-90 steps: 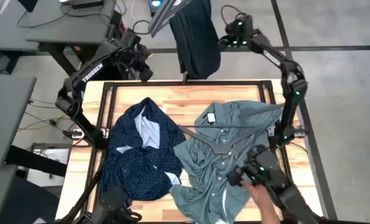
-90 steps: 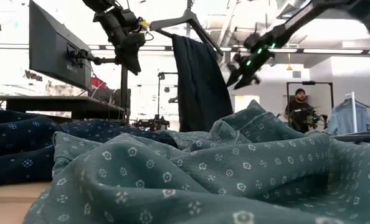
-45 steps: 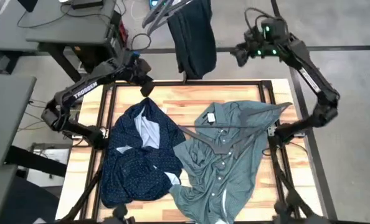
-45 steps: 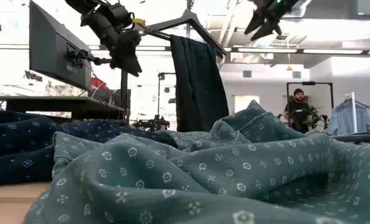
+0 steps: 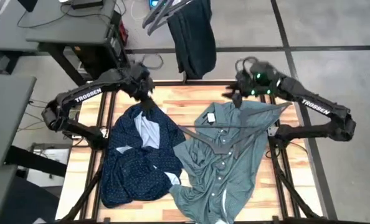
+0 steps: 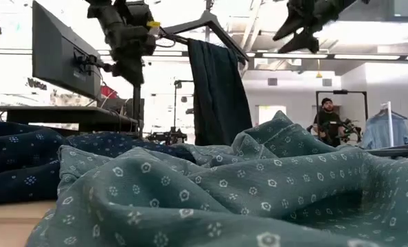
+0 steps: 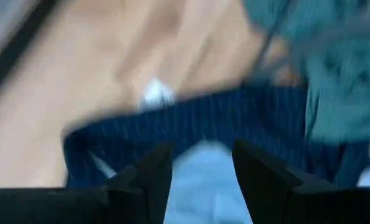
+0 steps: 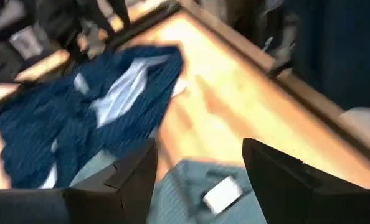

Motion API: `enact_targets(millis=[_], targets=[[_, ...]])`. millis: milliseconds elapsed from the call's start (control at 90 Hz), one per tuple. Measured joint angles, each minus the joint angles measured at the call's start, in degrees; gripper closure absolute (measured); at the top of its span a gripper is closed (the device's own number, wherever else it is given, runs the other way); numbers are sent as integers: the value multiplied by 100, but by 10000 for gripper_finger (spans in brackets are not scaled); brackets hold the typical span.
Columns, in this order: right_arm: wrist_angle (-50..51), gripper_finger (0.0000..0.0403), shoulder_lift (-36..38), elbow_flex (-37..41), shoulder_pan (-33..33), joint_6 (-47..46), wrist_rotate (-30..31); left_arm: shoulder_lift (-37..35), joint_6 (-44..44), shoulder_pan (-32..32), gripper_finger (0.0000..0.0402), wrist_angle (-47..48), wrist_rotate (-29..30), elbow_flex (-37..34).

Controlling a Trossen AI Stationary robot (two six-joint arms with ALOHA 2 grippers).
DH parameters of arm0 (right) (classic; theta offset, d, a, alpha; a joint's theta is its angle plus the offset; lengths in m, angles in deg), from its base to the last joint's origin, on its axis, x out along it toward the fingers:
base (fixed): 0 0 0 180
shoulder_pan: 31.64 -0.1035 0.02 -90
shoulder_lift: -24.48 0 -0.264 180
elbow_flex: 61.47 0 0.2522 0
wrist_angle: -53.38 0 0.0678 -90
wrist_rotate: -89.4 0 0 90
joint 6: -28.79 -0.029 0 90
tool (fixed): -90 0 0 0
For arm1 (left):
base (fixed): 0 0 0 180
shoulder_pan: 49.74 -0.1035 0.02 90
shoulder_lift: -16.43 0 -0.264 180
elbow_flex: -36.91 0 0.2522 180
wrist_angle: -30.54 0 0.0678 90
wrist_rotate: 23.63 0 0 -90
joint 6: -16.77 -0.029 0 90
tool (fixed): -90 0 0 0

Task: Hang clothes
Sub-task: Hang the blue polo shirt on the rack

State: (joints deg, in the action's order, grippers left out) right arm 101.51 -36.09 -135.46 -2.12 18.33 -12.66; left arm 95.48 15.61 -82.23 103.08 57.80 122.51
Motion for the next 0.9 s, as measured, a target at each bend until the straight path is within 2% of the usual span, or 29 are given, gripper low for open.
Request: enact_targets(millis=[122,300,356,500,567,700,900], targets=[[-120,181,-13,311,-669,-10,-1,0,482,734,252,367,546,-26],[-279,181,-68,517,-1374,172,132,-2,1653,1774,252,216,589,-850],[-312,181,-69,555,-1483,205,179,0,1912,2095,252,-141,609,-1257],[-380,181,-73,635,-1621,282,198,36,2322,2778,252,-1786,716,-2134],[-360,181,-73,643,-1637,283,203,159,2378,2985,251,-2225,890,-2354],[-327,181,-49,647,-1671,283,198,585,2363,3167,251,-2301,1303,-2444],[-312,181,-51,647,-1683,283,197,1357,2038,3220,251,-2783,1321,-2422]])
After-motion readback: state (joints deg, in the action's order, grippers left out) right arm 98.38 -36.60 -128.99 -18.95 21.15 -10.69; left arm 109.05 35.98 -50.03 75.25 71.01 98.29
